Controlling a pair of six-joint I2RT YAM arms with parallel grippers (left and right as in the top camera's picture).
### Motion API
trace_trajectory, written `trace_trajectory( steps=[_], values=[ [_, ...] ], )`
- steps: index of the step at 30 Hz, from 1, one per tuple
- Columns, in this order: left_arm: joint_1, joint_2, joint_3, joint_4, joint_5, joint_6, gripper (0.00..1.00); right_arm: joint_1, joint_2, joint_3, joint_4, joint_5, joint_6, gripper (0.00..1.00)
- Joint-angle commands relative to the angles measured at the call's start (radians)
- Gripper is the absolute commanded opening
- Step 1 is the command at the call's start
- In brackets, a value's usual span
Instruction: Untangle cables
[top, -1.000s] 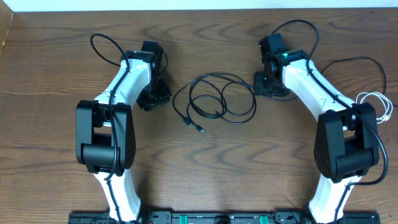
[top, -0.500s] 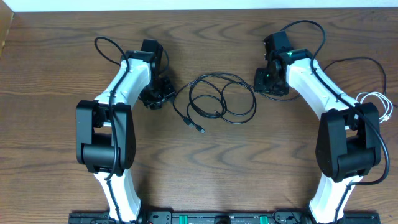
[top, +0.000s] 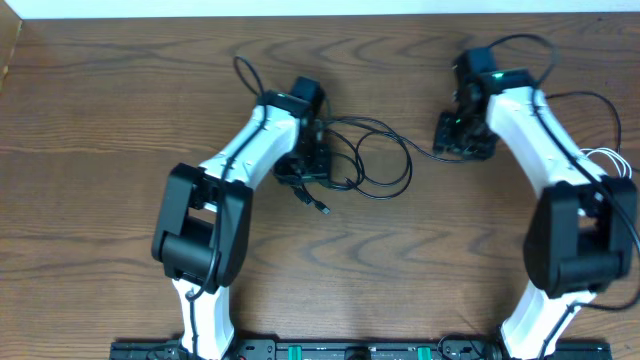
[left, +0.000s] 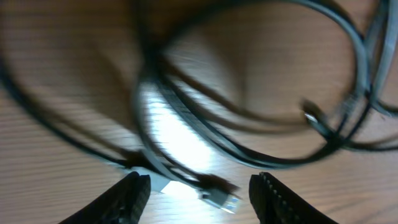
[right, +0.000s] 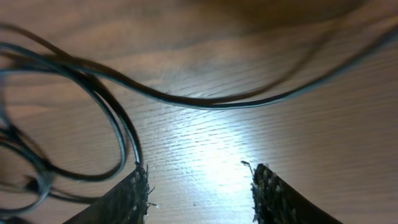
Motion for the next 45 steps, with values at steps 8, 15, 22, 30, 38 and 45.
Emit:
trace_trajectory(
  steps=[8, 15, 22, 30, 38, 45],
  values=[
    [-0.145, -0.022, 0.048, 0.158, 0.008, 0.04, 0.92, -0.084, -0.011, 0.003, -0.046, 0.009, 0.024, 0.52],
    [-0.26, -0.019, 0.046, 0.283, -0.098, 0.082, 0.98, -0.132, -0.01, -0.046, -0.021, 0.013, 0.084, 0.53],
    [-0.306, 0.009, 0.046, 0.354, -0.124, 0.082, 0.98, -0.18, -0.01, -0.158, 0.106, 0.012, 0.149, 0.71],
    [-0.307, 0.072, 0.045, 0.456, -0.124, 0.082, 0.98, -0.179, -0.01, -0.3, 0.37, 0.005, 0.24, 0.71],
    [-0.31, 0.125, 0.045, 0.475, -0.124, 0.077, 0.88, -0.179, -0.01, -0.407, 0.535, 0.005, 0.338, 0.59],
    [-0.313, 0.192, 0.041, 0.494, -0.124, 0.077, 0.85, -0.179, -0.01, -0.439, 0.578, 0.011, 0.337, 0.19]
  ],
)
